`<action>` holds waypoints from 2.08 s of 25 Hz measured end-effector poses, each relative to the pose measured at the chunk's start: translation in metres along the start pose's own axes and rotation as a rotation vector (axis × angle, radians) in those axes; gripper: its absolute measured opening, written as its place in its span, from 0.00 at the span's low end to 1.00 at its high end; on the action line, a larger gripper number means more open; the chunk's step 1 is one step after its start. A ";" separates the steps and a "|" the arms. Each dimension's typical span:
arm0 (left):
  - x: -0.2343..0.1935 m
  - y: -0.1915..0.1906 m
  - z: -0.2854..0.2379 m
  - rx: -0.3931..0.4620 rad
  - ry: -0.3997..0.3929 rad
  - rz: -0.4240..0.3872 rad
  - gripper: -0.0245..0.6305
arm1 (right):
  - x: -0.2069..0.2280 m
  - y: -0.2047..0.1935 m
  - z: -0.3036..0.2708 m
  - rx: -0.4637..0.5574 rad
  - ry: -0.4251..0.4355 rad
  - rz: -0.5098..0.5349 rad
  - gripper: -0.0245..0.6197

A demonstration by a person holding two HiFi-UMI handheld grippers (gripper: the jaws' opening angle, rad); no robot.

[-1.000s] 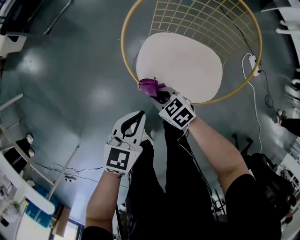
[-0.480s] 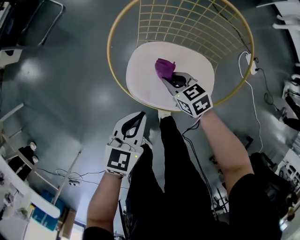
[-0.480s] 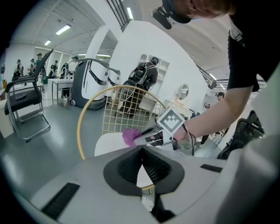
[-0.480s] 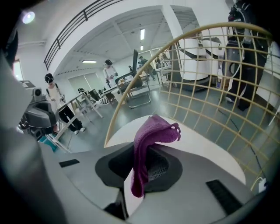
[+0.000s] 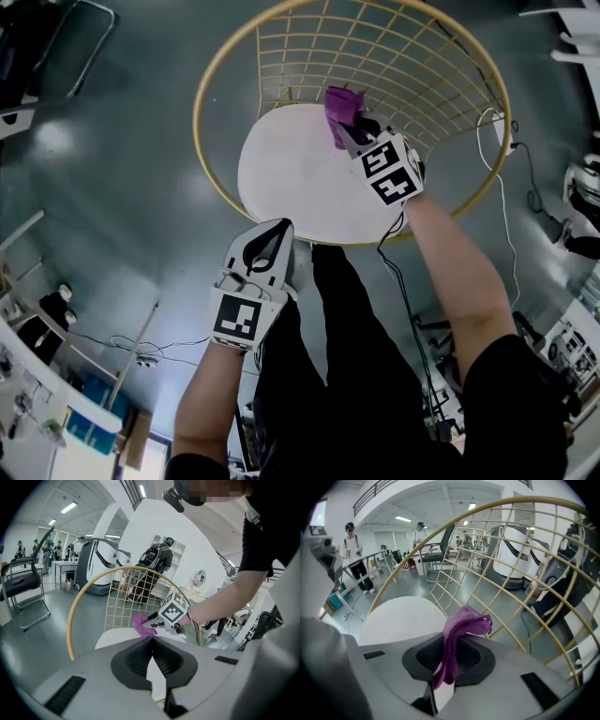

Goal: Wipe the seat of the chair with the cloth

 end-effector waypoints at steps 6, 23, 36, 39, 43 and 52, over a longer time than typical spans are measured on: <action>-0.008 0.013 -0.019 -0.010 -0.006 0.005 0.05 | 0.006 0.006 -0.022 -0.057 -0.135 0.296 0.13; -0.009 0.010 -0.002 -0.018 -0.009 0.017 0.05 | -0.025 0.010 -0.016 -0.083 -0.123 0.383 0.13; 0.001 -0.020 0.025 -0.016 -0.007 -0.023 0.05 | -0.107 -0.032 -0.008 -0.117 -0.001 0.350 0.13; 0.004 -0.027 0.031 -0.002 -0.015 -0.021 0.05 | -0.125 -0.042 -0.004 -0.127 0.013 0.336 0.13; 0.009 -0.042 0.038 -0.028 -0.035 -0.086 0.05 | -0.147 -0.056 0.001 -0.145 0.027 0.323 0.13; 0.019 -0.052 0.055 -0.008 -0.050 -0.087 0.05 | -0.188 -0.088 0.012 -0.170 0.042 0.261 0.13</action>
Point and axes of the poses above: the fingertips, and each gripper's own axes: z backward along the fingers, x to its right, y out of its top, the point moved 6 cm from there along z, backward along the fingers, and after that the axes turned 13 degrees about -x, right-handed, at the moved point
